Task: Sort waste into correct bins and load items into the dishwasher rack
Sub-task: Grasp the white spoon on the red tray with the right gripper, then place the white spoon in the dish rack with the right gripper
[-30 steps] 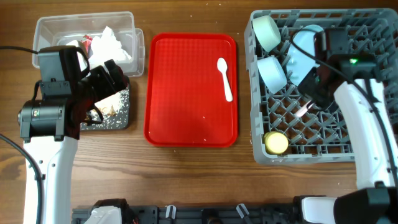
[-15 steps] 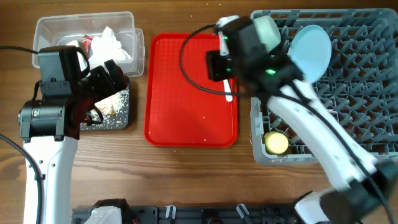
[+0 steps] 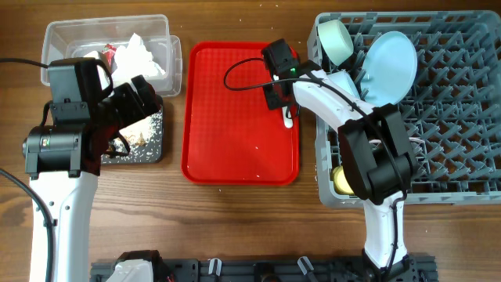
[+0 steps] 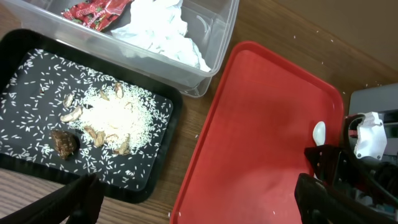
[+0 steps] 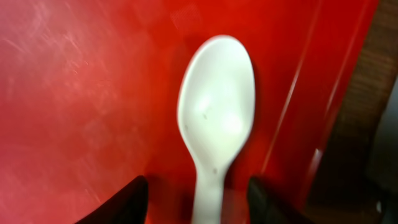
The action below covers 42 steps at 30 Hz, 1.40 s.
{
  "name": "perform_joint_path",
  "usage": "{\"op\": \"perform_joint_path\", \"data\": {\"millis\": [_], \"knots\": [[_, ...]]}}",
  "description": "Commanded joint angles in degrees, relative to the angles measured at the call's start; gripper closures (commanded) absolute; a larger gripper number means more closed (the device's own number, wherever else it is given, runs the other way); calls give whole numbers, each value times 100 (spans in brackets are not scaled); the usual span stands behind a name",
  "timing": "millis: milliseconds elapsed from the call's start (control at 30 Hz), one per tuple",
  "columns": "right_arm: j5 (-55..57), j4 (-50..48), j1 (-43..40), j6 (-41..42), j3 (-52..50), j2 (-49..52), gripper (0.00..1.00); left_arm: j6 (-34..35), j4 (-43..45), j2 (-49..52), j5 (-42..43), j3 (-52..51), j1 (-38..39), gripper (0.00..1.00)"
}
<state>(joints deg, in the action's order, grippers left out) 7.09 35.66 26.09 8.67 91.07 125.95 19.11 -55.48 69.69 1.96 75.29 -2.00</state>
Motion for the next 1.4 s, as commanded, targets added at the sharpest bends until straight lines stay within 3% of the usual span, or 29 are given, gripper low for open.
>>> {"op": "perform_joint_path", "data": {"millis": [0,133,300,500,533,667,800,867,900,933,967,1000,1100,1200,1267,1367], "knots": [[-398,44,31,-101,94,317,60,-111,13,7,-55,85,-42,0],[-767,470,31,48,96,321,96,-111,13,7,-55,85,-42,0],[-918,1084,35,87,98,-306,96,-111,13,7,-55,85,-42,0],[-710,1880,-7,354,98,-3217,96,-111,13,7,-57,85,-42,0],[-289,2070,-63,708,96,-3611,96,-111,13,7,-55,85,-42,0],[2299,3303,-957,3536,-50,-4675,96,-111,13,7,-55,85,-42,0],[2017,3353,-2017,6345,-1906,-4500,94,-111,13,7,-55,85,-42,0],[1823,3158,-2050,6594,-2354,-4500,88,-111,13,7,-55,85,-42,0],[1803,3056,-2050,6592,-2485,-4498,85,-111,13,7,-55,85,-42,0],[1781,2968,-2050,6583,-2568,-4494,71,-111,13,7,-55,85,-42,0],[1779,2940,-2050,6585,-2573,-4494,43,-111,13,7,-55,85,-42,0],[1755,2874,-2050,6524,-2573,-4496,23,-111,13,7,-55,85,-42,0],[1268,2341,-2050,5313,-2520,-4500,4,-111,13,7,-55,85,-42,0],[116,1895,-2048,2857,-1853,-4776,3,-111,13,7,-55,85,-42,0],[-514,1888,-2046,1727,-1412,-5058,1,-111,13,7,-55,85,-42,0],[-1080,1906,-1952,1064,-1187,-5438,0,-111,13,7,-55,85,-42,0]]}}
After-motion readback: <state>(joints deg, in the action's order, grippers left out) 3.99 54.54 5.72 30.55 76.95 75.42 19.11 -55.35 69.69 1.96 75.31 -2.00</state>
